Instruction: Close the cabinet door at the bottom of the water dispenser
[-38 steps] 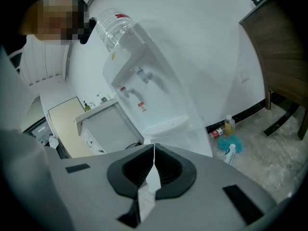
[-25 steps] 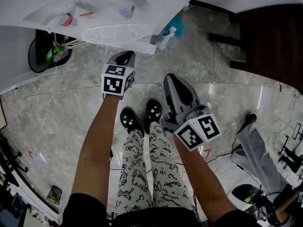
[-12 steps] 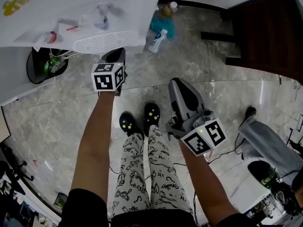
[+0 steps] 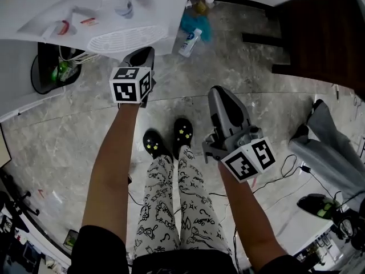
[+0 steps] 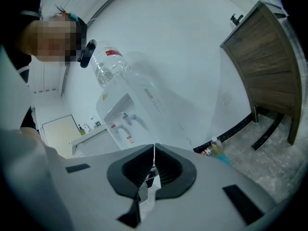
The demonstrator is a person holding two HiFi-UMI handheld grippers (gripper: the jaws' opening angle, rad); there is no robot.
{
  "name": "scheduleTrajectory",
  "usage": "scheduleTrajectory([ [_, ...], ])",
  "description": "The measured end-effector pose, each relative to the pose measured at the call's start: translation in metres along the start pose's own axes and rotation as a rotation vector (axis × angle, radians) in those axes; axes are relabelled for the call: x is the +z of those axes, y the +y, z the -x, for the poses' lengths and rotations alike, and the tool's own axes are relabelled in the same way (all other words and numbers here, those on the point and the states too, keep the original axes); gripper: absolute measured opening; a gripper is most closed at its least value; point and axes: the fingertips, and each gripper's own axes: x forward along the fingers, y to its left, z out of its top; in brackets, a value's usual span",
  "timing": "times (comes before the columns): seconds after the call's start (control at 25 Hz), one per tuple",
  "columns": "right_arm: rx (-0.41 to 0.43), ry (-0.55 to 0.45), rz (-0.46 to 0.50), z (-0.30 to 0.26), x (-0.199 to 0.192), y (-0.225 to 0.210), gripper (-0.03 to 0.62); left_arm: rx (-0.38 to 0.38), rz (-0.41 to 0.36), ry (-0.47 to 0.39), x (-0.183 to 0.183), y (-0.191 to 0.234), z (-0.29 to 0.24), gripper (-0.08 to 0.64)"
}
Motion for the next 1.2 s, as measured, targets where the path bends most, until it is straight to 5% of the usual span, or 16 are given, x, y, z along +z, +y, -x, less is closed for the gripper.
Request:
scheduleTrajectory([
  [0.32, 0.04, 0.005, 0.069, 0.033, 0.04, 0.059, 0.017, -0.121, -0.081, -0.16, 0.063, -0.085, 0.152, -0.003],
  [0.44, 0.113, -0.001, 0.136, 0.036, 0.07, 0.101, 0.017, -0.121, -0.062, -0.257, 0.114, -0.104, 0.22, -0.003],
  [0.6, 0.193, 0.032, 0.15, 0.069, 0.093, 0.172, 0.017, -0.111, -0.072, -0.28, 0.149, -0.135, 0.318, -0.003],
  [0.76, 0.282, 0.043, 0.175, 0.089, 0.119, 0.232, 0.017, -0.026, -0.039, -0.364, 0.202, -0.143, 0.391, -0.003],
  [0.92, 0.337, -0.034, 0.099, 0.108, 0.157, 0.275, 0.017, -0.027, -0.067, -0.453, 0.248, -0.163, 0.441, -0.003],
  [1.2, 0.411, -0.073, 0.225, 0.124, 0.202, 0.323, 0.017, -0.104, -0.142, -0.481, 0.28, -0.19, 0.483, -0.003],
])
